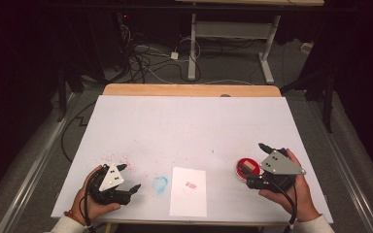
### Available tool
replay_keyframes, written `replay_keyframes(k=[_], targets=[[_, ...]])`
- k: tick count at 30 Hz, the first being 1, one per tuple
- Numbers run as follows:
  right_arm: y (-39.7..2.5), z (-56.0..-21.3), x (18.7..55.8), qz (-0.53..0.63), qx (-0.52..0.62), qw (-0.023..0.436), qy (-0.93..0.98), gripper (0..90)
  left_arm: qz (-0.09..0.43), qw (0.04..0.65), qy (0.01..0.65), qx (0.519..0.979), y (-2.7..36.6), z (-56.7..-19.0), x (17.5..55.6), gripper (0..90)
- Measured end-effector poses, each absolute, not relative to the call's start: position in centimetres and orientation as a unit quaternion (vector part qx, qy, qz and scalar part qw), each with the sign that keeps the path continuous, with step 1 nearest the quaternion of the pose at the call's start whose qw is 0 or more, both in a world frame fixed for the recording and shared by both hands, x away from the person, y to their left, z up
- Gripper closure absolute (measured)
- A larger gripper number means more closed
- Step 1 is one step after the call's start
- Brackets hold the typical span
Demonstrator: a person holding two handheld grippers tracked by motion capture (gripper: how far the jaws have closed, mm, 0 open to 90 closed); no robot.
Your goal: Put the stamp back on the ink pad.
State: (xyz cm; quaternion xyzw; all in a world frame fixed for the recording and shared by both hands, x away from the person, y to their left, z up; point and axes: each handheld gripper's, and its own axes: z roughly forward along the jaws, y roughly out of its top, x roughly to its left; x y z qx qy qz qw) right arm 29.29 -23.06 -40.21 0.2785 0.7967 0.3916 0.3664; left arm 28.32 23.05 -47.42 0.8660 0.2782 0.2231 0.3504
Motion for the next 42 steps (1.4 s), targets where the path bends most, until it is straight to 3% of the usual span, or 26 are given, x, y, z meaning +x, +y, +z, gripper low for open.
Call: replay_keyframes(k=[42], targets=[[-28.8, -46.4, 28.1, 0.363, 0.33, 0.344, 0.801, 16.4, 0.221, 0.351, 0.272, 0.868, 22.6, -47.5, 28.4, 18.7]])
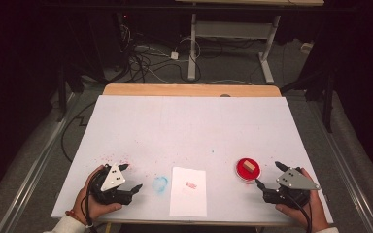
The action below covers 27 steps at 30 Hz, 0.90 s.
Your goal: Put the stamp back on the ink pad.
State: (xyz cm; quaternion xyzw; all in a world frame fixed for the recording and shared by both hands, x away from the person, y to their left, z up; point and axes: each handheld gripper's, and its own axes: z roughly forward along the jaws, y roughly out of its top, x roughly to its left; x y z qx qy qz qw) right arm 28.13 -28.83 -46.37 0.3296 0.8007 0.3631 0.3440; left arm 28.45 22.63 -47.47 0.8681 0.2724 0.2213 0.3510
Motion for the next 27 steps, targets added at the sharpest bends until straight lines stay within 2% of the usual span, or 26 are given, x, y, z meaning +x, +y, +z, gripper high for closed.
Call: replay_keyframes(k=[7, 27], targets=[[-29.2, -47.7, 28.1, 0.352, 0.328, 0.339, 0.809, 16.9, 0.219, 0.35, 0.27, 0.87, 22.5, -47.6, 28.7, 18.7], [-28.3, -47.1, 27.2, 0.371, 0.309, 0.35, 0.803, 16.4, 0.222, 0.35, 0.263, 0.871, 22.4, -47.5, 28.4, 18.7]])
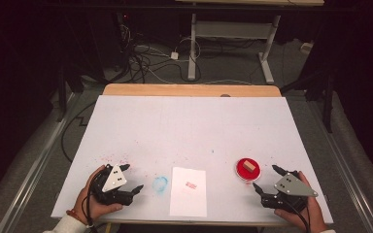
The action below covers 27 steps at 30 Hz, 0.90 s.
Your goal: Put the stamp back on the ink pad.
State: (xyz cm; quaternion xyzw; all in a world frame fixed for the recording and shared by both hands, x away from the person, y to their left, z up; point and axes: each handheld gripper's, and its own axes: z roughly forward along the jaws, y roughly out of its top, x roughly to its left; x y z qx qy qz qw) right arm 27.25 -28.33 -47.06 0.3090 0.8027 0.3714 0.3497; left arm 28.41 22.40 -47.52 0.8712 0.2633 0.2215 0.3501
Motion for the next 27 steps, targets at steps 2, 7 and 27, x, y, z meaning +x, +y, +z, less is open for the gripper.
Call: replay_keyframes(k=[2, 7, 27], targets=[[-28.34, -47.03, 27.22, 0.373, 0.309, 0.35, 0.802, 16.4, 0.222, 0.349, 0.262, 0.872, 22.34, -47.53, 28.38, 18.7], [-28.38, -46.92, 27.17, 0.375, 0.309, 0.352, 0.8, 16.4, 0.222, 0.348, 0.262, 0.872, 22.32, -47.51, 28.36, 18.7], [-28.29, -46.59, 27.25, 0.383, 0.313, 0.361, 0.791, 16.5, 0.221, 0.346, 0.264, 0.873, 22.36, -47.55, 28.5, 18.7]])
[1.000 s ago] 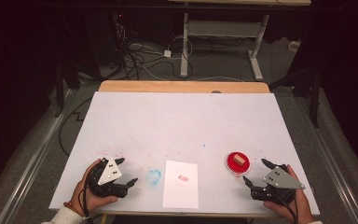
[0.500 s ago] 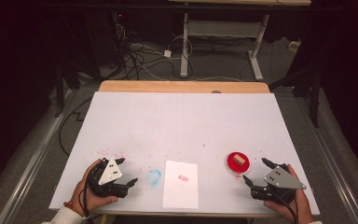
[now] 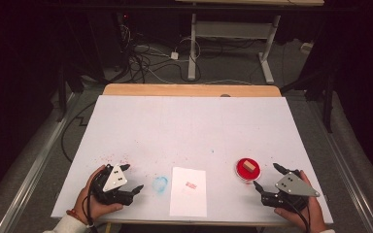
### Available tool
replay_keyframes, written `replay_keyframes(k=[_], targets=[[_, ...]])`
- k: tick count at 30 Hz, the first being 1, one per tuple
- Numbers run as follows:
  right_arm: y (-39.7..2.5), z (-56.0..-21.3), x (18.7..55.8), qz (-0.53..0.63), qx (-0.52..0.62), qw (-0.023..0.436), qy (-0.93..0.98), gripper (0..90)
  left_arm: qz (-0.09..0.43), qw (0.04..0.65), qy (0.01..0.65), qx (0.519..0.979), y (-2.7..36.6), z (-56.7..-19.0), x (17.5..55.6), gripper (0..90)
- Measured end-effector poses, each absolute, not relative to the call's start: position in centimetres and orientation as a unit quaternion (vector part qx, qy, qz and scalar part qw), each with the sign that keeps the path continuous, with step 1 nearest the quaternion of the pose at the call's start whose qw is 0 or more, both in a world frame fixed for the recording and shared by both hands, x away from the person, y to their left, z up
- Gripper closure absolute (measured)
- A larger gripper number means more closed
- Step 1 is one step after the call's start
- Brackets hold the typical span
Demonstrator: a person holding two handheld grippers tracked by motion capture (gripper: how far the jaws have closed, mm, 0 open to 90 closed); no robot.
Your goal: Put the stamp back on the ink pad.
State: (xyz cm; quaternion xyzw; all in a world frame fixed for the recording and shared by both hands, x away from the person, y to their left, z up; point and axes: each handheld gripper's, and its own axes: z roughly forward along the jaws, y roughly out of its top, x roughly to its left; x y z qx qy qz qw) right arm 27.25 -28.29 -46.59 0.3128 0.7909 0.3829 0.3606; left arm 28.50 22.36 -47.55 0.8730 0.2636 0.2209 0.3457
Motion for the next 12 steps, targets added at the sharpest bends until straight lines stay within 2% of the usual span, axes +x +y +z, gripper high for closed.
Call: replay_keyframes(k=[12], targets=[[-27.79, -46.72, 27.54, 0.374, 0.312, 0.36, 0.796, 16.4, 0.218, 0.348, 0.269, 0.871, 22.6, -47.65, 28.8, 18.7]])
